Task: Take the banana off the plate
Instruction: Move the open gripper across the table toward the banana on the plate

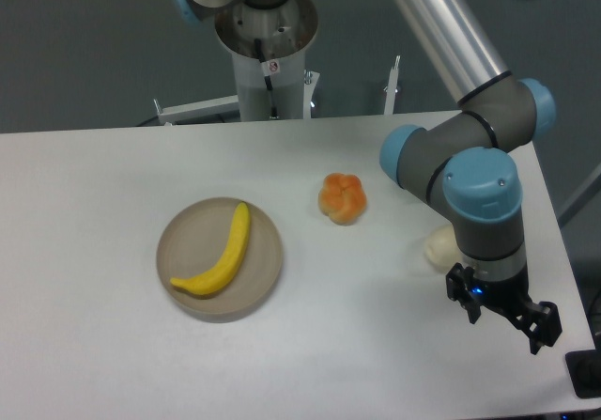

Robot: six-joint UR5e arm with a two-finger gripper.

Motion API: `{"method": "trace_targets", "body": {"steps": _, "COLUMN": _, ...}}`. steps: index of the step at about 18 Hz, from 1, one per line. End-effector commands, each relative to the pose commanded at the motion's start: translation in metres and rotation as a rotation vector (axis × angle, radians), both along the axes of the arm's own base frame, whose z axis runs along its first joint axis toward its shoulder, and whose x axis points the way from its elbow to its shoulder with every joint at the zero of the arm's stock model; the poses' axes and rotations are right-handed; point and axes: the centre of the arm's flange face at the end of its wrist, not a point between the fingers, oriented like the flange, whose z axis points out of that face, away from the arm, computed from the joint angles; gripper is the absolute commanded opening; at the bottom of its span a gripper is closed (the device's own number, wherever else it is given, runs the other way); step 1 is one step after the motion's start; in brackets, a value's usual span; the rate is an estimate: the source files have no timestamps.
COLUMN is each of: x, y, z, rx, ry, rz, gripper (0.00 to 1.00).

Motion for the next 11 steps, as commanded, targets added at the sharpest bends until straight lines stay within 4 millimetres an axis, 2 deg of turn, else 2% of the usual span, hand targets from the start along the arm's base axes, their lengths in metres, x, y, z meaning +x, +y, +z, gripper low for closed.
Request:
{"method": "trace_targets", "body": {"steps": 4, "x": 0.046, "y": -0.015, "z": -0.004, "rx": -0.020, "ry": -0.096, "rz": 0.089, "gripper": 1.00}}
{"method": "trace_targets", "body": {"steps": 7, "x": 0.090, "y": -0.018, "z": 0.005, "rx": -0.073, "ry": -0.199, "rz": 0.153, "gripper": 1.00}}
{"method": "trace_targets", "body": {"steps": 10, "x": 0.118, "y": -0.022, "z": -0.002, "rx": -0.094, "ry": -0.293, "rz": 0.203, "gripper": 1.00}}
{"method": "trace_targets", "body": {"steps": 11, "x": 0.142, "y": -0.020, "z": -0.002, "rx": -0.078, "ry": -0.321, "rz": 0.201, "gripper": 1.00}}
